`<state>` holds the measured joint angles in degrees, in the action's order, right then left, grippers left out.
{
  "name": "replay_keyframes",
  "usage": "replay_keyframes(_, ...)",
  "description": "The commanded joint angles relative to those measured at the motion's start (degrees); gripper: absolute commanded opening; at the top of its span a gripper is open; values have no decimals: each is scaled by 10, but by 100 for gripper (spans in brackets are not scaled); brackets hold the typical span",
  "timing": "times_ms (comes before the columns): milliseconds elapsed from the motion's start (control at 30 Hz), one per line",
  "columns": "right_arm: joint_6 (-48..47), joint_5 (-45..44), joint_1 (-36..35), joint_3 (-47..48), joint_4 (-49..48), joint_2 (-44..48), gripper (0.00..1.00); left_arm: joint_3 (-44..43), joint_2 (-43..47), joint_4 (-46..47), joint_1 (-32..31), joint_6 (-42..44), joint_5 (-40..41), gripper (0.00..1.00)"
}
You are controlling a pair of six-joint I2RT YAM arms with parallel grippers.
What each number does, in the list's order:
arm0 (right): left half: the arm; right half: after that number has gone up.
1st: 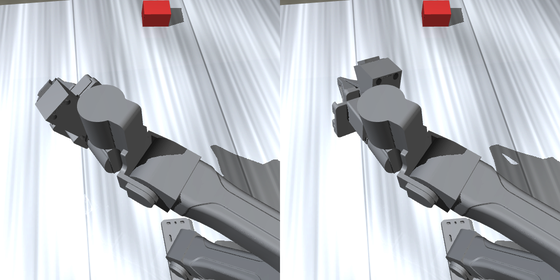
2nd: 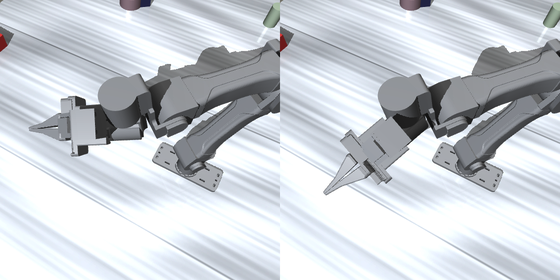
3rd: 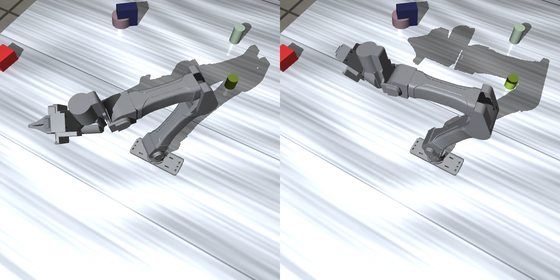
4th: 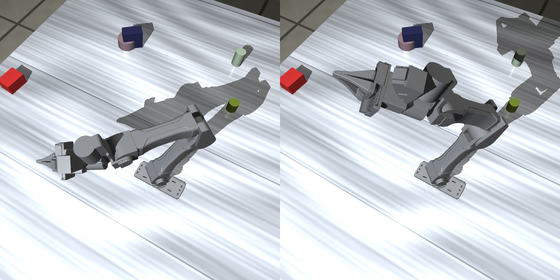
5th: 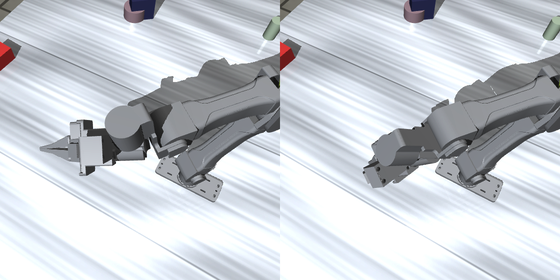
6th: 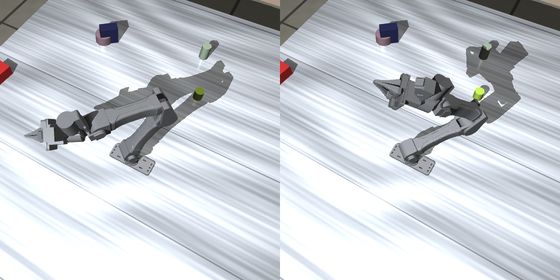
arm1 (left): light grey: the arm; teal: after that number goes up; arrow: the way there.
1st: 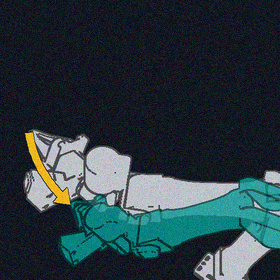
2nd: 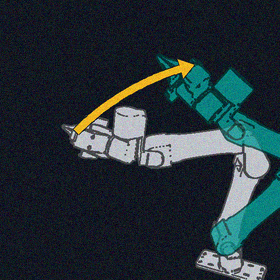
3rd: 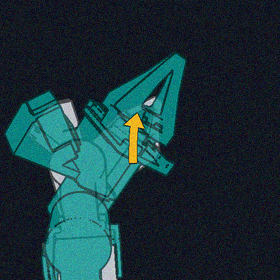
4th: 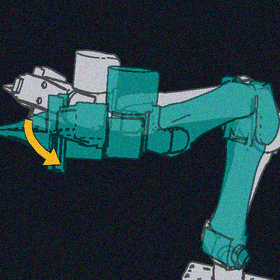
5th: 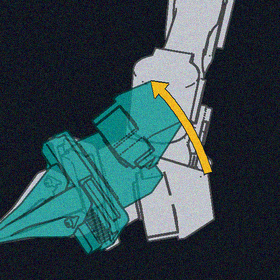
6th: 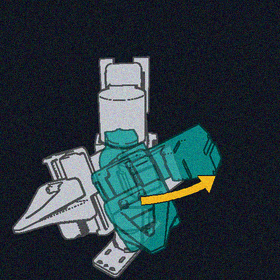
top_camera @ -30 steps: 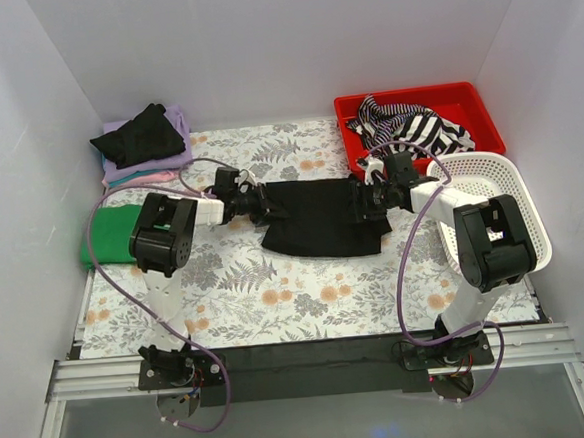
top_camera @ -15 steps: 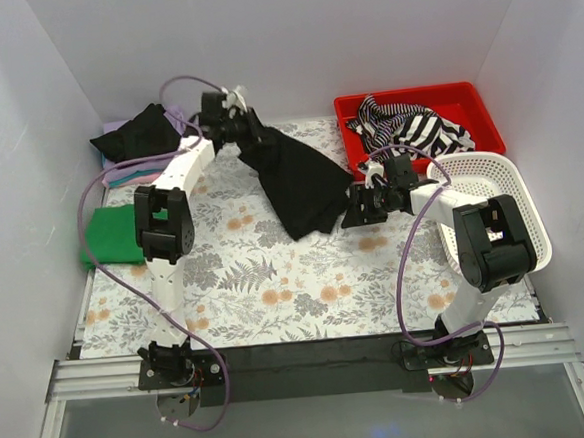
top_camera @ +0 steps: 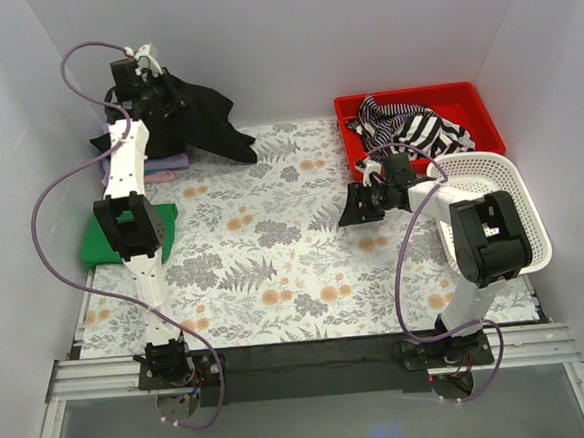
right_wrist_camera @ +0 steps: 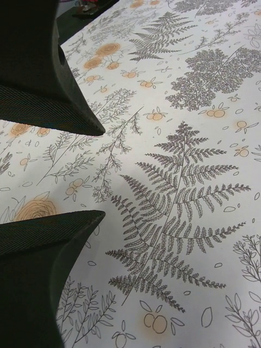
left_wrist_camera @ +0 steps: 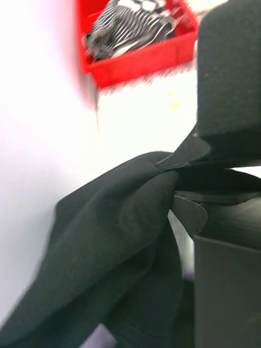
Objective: Fold and stack the t-shirts
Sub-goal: Neatly place the folded tshirt to the corner
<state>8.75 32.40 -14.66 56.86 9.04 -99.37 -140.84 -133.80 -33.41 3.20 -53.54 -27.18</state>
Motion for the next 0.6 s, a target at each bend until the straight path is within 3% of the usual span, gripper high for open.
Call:
replay_keyframes(0,0,26,-5,26,-10,-20,63,-31,35,46,57,14,-8,0)
replay_keyframes(267,14,36,-22,40,-23,-57,63,-44,25,105,147,77,43,0)
replay_keyframes(467,15,40,-37,49,-24,-79,62,11,-17,134,189,88,66,0)
replay_keyframes(533,16,40,-41,48,-24,-80,62,14,-42,148,195,83,67,12)
replay_keyframes(567,16,40,-42,48,-24,-81,62,16,-51,149,195,80,68,37)
